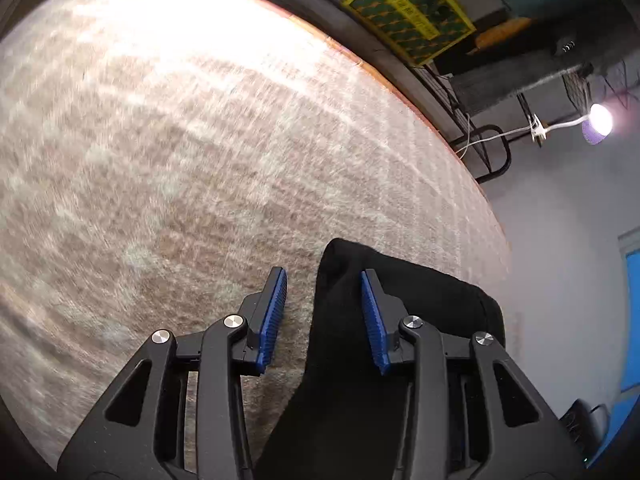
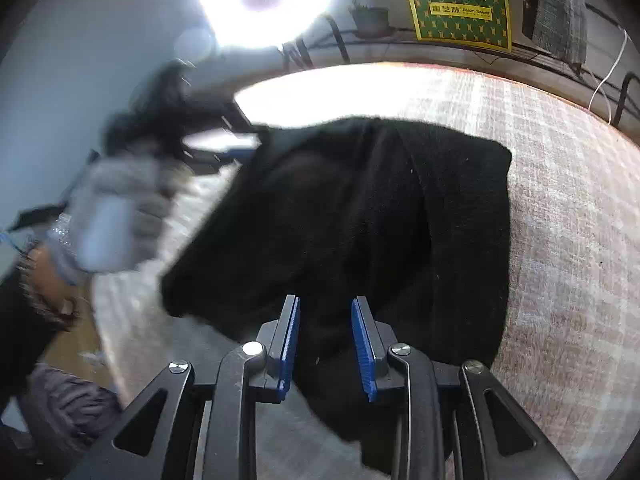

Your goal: Fold large clothes

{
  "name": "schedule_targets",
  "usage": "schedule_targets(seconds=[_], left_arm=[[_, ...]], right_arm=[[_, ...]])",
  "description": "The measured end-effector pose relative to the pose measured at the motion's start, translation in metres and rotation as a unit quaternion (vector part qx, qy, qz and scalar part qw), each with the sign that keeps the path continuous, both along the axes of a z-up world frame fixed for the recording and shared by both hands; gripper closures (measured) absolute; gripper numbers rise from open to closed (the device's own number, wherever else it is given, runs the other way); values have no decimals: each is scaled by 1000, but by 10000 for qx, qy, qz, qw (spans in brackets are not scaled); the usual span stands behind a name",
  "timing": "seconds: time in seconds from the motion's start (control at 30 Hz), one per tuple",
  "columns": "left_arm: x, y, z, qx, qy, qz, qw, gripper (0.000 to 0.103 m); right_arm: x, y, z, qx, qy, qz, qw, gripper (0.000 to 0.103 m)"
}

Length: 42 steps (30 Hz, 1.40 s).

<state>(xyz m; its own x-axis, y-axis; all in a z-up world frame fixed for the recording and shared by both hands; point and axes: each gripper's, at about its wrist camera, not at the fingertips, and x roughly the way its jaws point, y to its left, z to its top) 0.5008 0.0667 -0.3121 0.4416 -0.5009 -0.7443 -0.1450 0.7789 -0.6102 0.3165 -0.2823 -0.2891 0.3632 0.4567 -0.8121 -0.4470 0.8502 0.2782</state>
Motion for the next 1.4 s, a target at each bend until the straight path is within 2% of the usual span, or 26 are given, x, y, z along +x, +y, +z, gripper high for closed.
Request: schedule_targets(seconds=[0.07,0.1,0.13,0.17,0.2,0.23,0.33,0.47,0.6,0.7,0.83,0.93,1.03,1.07,1.1,1.13,1.23,1.4], left_arm=[[-10,9,9,-218,-125,70,9997,64],[-15,13,12,-344,-156,64,9993,62],[-21,18,15,-525,-172,22,9985,53],[-28,23,16,-693,-168,2,9975,40],[-34,27,17,-814,-173,-2,9965,36],[-42,31,15,-977,-156,-12,9951,33],[-54,40,2,-1409,138,-70,9899,33],[-53,43,-19,-1678,445,-83,9848,33],[-41,31,-24,-1839,425,-174,9819,33],[-36,26,-27,-2056,443,-278,9772,33],[-31,15,-24,-1961,336,-489,9788,33],[-29,7,-24,-2009,339,-525,9776,33],[-30,-8,-18,-1760,260,-612,9821,34],[-29,-13,-16,-1639,251,-656,9840,41],[-29,-22,-12,-1346,231,-730,9879,49],[-30,-27,-10,-1180,202,-789,9897,63],[-34,-39,-3,-891,53,-793,9928,69],[-36,-55,16,-551,-200,-880,9944,74]], right_arm=[[-7,-18,13,396,-94,-117,9991,64],[-9,-27,17,536,-145,-193,9983,55],[-11,-38,20,698,-189,-299,9969,49],[-10,-53,22,876,-194,-440,9950,47],[-9,-64,21,980,-166,-567,9934,44],[-7,-73,18,1090,-112,-711,9914,42],[6,-100,0,1477,236,-1067,9830,36],[25,-114,-26,1845,674,-1263,9724,34],[36,-119,-45,2149,924,-1348,9629,34],[41,-118,-55,2401,1047,-1327,9559,39],[49,-113,-66,2655,1151,-1281,9486,51],[54,-106,-69,2845,1238,-1279,9420,56],[53,-93,-67,2879,1235,-1222,9418,59],[52,-88,-67,2852,1248,-1218,9425,62],[52,-86,-67,2812,1245,-1225,9436,66],[51,-84,-66,2746,1226,-1230,9457,71],[48,-79,-58,2457,1100,-1191,9557,77],[41,-62,-33,1924,717,-1061,9729,80]])
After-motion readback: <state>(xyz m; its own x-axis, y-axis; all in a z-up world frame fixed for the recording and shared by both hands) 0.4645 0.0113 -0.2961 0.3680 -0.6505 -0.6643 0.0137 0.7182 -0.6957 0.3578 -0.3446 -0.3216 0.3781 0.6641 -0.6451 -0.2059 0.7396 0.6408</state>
